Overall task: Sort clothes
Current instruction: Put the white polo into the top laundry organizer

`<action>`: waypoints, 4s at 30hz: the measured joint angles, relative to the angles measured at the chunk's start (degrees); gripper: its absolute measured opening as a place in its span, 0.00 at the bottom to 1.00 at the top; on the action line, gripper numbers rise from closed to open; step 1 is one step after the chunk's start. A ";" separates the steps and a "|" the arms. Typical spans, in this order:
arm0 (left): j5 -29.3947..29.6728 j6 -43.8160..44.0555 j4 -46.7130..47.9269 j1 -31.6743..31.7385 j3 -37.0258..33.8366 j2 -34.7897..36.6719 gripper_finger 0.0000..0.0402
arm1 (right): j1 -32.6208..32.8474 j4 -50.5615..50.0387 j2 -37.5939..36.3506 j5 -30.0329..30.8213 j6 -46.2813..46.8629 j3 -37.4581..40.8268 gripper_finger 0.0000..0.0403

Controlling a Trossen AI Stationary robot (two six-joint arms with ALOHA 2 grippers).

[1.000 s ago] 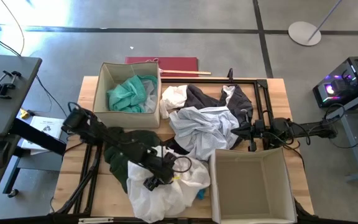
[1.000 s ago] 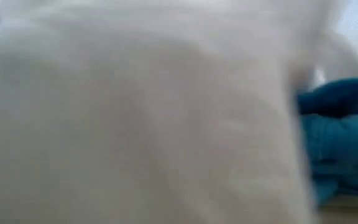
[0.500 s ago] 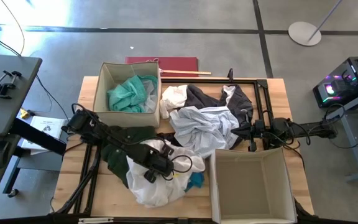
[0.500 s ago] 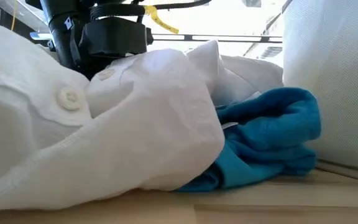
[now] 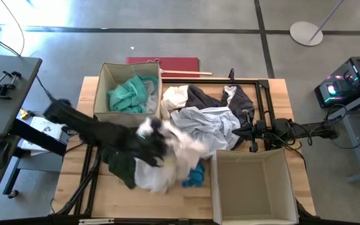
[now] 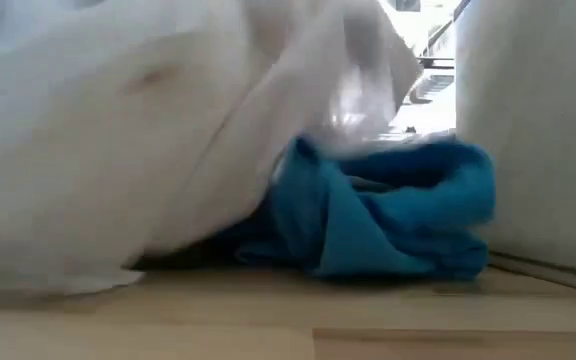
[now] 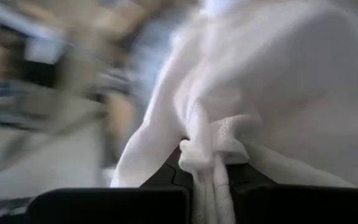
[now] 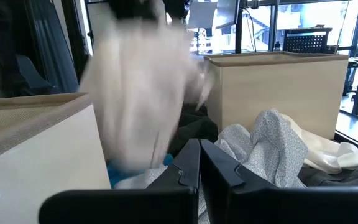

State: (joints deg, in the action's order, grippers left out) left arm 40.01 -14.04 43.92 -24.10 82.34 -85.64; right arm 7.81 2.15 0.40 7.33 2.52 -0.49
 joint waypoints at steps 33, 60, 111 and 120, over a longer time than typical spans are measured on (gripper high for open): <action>34.29 13.61 23.58 16.69 7.55 36.71 0.01 | -0.01 0.00 0.00 0.00 0.01 0.01 0.00; -22.53 0.91 5.23 63.44 -25.13 3.08 0.03 | -0.01 0.00 0.00 0.00 0.00 0.01 0.00; -34.11 6.35 2.40 70.46 -28.01 3.07 0.03 | 0.00 0.00 0.00 0.00 0.01 0.02 0.00; -31.80 8.20 6.14 67.82 -23.95 18.98 0.03 | -0.02 0.00 0.00 0.00 0.00 0.00 0.00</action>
State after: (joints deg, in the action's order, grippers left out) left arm 8.21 -5.83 50.06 43.72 58.38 -66.66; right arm 7.80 2.15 0.40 7.33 2.52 -0.49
